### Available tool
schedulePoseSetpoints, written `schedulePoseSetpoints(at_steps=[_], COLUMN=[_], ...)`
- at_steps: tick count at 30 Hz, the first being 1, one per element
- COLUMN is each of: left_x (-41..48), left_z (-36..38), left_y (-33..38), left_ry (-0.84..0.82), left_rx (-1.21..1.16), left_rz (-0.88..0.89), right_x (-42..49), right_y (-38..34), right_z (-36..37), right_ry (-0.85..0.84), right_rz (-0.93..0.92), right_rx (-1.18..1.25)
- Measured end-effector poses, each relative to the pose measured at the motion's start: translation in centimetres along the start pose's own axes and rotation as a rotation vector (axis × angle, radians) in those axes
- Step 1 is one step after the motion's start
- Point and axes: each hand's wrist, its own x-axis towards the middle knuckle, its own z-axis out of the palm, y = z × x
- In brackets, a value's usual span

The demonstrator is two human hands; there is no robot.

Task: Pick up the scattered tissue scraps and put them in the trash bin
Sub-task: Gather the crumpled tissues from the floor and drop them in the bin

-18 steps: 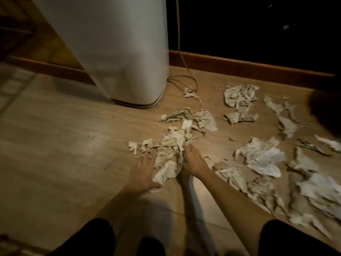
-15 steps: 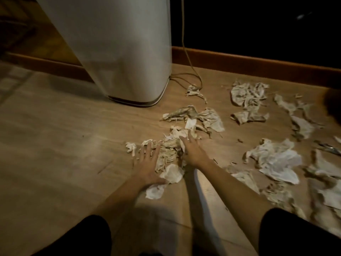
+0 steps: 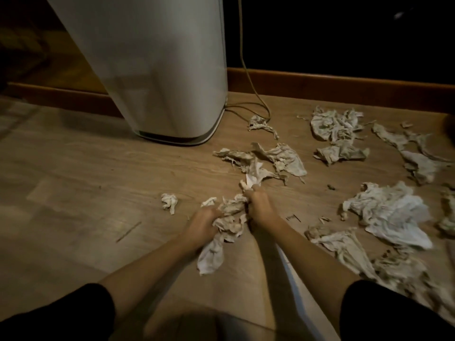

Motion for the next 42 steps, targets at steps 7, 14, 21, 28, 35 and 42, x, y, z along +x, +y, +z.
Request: schedulePoseSetpoints(at_steps=[7, 14, 21, 28, 35, 42], left_x=[1.7, -0.1, 0.4, 4.5, 9.0, 11.6], left_z=[-4.4, -2.6, -1.1, -0.6, 3.1, 4.7], left_y=[-4.3, -6.6, -6.3, -3.6, 0.9, 2.4], left_ry=[0.332, 0.015, 0.051, 0.188, 0.158, 0.101], left_rx=[-0.051, 0.189, 0.192, -0.055, 0.030, 0.140], left_rz=[-0.210, -0.585, -0.463, -0.216, -0.140, -0.094], right_x=[4.0, 9.9, 9.3, 5.6, 6.9, 7.9], right_y=[0.4, 1.3, 2.2, 3.4, 4.9, 9.3], right_z=[-5.7, -6.3, -1.5, -1.7, -8.3, -7.4], right_ry=[0.241, -0.112, -0.104, 0.158, 0.473, -0.131], right_rz=[0.029, 0.125, 0.155, 0.004, 0.152, 0.347], right_rx=[-0.099, -0.220, -0.319, -0.170, -0.256, -0.272])
